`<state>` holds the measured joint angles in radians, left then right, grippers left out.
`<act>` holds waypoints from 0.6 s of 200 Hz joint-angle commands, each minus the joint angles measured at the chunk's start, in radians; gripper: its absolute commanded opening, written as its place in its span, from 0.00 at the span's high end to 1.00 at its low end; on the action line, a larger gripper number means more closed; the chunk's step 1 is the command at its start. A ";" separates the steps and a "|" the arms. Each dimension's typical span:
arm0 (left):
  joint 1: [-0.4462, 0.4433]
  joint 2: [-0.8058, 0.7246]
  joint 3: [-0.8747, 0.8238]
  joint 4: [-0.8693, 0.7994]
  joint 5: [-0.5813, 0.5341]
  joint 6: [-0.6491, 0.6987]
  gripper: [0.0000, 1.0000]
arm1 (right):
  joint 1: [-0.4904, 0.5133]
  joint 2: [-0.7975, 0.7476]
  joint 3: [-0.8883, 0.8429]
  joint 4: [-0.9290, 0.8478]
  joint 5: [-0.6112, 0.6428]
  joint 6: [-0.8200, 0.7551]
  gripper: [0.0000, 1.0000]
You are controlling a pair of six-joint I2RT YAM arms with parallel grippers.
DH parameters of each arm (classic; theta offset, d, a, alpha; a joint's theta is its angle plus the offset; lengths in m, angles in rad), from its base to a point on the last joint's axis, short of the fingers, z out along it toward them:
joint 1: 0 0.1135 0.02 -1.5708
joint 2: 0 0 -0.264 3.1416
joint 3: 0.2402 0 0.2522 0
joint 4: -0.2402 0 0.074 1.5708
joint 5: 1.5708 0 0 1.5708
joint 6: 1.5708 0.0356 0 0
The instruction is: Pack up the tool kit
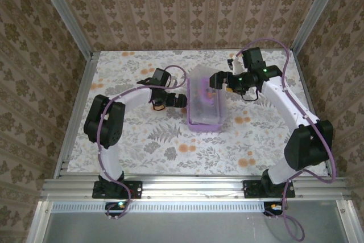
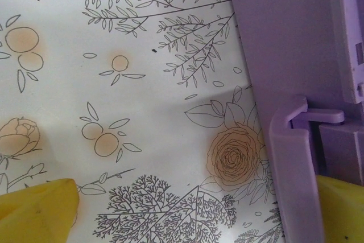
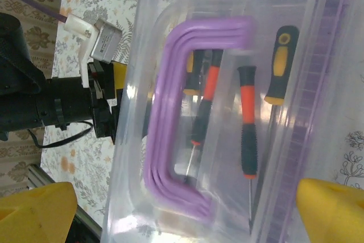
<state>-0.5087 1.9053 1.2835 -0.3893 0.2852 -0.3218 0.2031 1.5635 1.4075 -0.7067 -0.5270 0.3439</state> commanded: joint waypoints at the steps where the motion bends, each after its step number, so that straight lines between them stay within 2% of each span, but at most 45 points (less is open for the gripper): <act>1: -0.009 0.011 0.025 -0.008 0.017 0.006 0.00 | 0.011 0.016 0.033 0.012 -0.030 0.019 0.00; 39: 0.011 -0.023 0.014 -0.047 -0.004 0.020 0.00 | 0.021 0.038 0.047 0.012 -0.009 0.024 0.00; 76: 0.045 -0.096 0.010 -0.126 -0.071 0.063 0.00 | 0.024 0.056 0.074 -0.040 0.160 0.011 0.00; 88: 0.092 -0.128 0.010 -0.134 -0.075 0.074 0.00 | 0.025 0.068 0.076 -0.049 0.209 0.006 0.00; 120: 0.131 -0.203 0.021 -0.164 -0.077 0.095 0.00 | 0.037 0.123 0.074 -0.043 0.253 0.001 0.00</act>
<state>-0.3992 1.7802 1.2835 -0.4961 0.2302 -0.2691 0.2249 1.6314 1.4601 -0.7166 -0.3561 0.3504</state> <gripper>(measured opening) 0.999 0.999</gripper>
